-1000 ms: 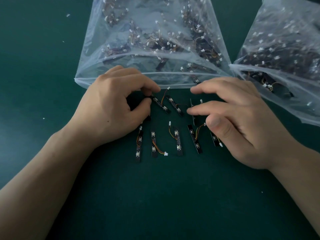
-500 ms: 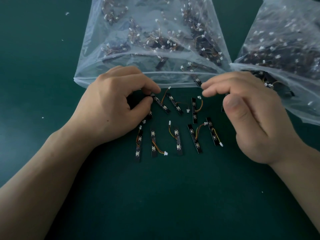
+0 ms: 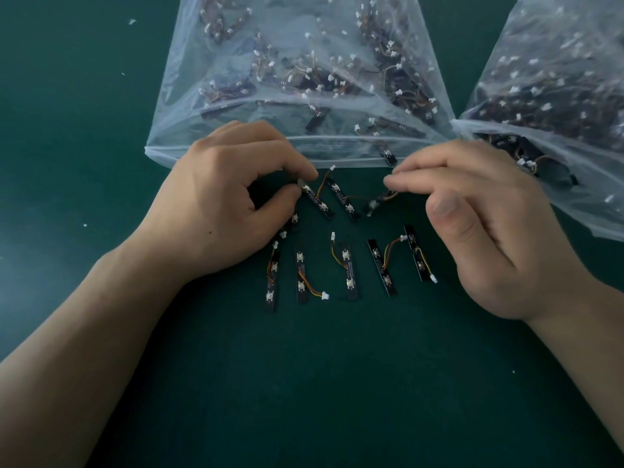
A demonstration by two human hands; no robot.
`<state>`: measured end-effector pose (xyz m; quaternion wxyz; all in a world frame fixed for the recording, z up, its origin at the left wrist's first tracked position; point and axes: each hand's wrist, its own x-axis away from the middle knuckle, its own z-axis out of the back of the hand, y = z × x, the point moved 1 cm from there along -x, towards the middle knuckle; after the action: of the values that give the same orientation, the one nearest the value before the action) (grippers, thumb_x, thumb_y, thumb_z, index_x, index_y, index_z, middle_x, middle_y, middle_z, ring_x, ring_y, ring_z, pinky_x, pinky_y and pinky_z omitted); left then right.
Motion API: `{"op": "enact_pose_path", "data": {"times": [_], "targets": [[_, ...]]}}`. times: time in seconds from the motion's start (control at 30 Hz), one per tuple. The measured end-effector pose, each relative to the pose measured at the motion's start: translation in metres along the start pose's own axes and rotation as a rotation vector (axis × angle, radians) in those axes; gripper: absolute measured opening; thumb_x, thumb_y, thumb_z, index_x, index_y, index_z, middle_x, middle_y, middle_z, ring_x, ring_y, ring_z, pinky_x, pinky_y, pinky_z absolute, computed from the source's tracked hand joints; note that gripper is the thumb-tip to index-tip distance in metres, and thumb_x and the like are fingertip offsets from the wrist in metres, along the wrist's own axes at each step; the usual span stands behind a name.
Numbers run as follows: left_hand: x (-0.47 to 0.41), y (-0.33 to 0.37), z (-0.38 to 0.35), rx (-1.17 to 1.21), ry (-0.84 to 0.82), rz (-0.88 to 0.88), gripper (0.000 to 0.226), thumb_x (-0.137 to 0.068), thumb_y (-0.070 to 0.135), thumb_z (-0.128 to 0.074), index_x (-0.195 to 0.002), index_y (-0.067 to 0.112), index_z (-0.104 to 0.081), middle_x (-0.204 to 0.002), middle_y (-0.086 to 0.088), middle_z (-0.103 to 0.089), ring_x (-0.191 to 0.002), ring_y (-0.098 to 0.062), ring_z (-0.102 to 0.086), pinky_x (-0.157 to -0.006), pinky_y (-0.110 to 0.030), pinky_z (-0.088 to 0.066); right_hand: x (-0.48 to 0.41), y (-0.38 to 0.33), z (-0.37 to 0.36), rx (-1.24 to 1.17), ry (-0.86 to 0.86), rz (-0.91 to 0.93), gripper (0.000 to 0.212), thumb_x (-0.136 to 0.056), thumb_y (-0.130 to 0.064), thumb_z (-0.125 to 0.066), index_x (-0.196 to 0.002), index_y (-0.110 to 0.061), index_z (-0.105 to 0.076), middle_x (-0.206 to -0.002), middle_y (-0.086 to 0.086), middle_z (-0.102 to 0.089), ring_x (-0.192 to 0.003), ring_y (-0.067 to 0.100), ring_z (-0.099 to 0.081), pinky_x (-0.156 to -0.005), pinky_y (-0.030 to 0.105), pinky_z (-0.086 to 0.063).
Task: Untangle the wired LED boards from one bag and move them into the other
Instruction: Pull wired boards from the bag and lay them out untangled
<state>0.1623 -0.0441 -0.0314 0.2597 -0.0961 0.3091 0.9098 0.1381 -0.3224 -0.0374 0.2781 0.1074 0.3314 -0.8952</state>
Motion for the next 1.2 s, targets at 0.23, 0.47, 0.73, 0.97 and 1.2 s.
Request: {"op": "enact_pose_path", "data": {"times": [0.23, 0.47, 0.73, 0.97, 1.2], "targets": [[-0.001, 0.002, 0.006, 0.043, -0.11, -0.085, 0.029, -0.103, 0.03, -0.056, -0.121, 0.018, -0.076, -0.119, -0.001, -0.066, -0.107, -0.027, -0.058, -0.101, -0.038, -0.043, -0.001, -0.001, -0.001, 0.017, 0.025, -0.007, 0.044, -0.109, -0.031, -0.037, -0.118, -0.013, -0.076, -0.105, -0.001, -0.062, -0.103, 0.018, -0.059, -0.098, 0.047, -0.044], [0.0, 0.007, 0.008, 0.073, -0.281, -0.066, 0.07, -0.103, 0.071, -0.021, -0.138, 0.031, -0.067, -0.139, 0.003, -0.054, -0.119, -0.02, -0.042, -0.109, -0.036, -0.033, -0.001, 0.0, 0.0, -0.026, 0.054, -0.018, 0.044, -0.109, -0.028, -0.037, -0.115, -0.01, -0.076, -0.099, 0.002, -0.063, -0.099, 0.016, -0.061, -0.092, 0.038, -0.043], [0.0, 0.012, 0.007, 0.001, -0.369, -0.073, 0.077, -0.098, 0.079, -0.017, -0.141, 0.036, -0.064, -0.152, 0.005, -0.045, -0.13, -0.021, -0.036, -0.116, -0.051, -0.029, -0.001, 0.001, -0.001, -0.05, 0.065, 0.007, 0.04, -0.109, -0.025, -0.042, -0.107, -0.009, -0.078, -0.095, 0.0, -0.065, -0.093, 0.019, -0.063, -0.086, 0.036, -0.044], [0.0, 0.009, 0.007, 0.118, -0.295, -0.046, 0.073, -0.099, 0.077, -0.024, -0.136, 0.033, -0.068, -0.148, 0.007, -0.05, -0.12, -0.017, -0.041, -0.111, -0.043, -0.033, -0.002, 0.0, -0.001, -0.065, 0.038, 0.036, 0.038, -0.108, -0.027, -0.043, -0.11, -0.01, -0.077, -0.096, 0.003, -0.067, -0.095, 0.021, -0.064, -0.086, 0.039, -0.046], [0.0, 0.009, 0.006, 0.068, -0.301, -0.053, 0.064, -0.102, 0.071, -0.029, -0.13, 0.034, -0.072, -0.147, 0.006, -0.051, -0.125, -0.022, -0.04, -0.113, -0.049, -0.034, -0.001, -0.001, 0.0, -0.071, 0.022, 0.042, 0.038, -0.107, -0.029, -0.044, -0.113, -0.008, -0.076, -0.098, 0.002, -0.071, -0.098, 0.02, -0.066, -0.09, 0.039, -0.047]]}}
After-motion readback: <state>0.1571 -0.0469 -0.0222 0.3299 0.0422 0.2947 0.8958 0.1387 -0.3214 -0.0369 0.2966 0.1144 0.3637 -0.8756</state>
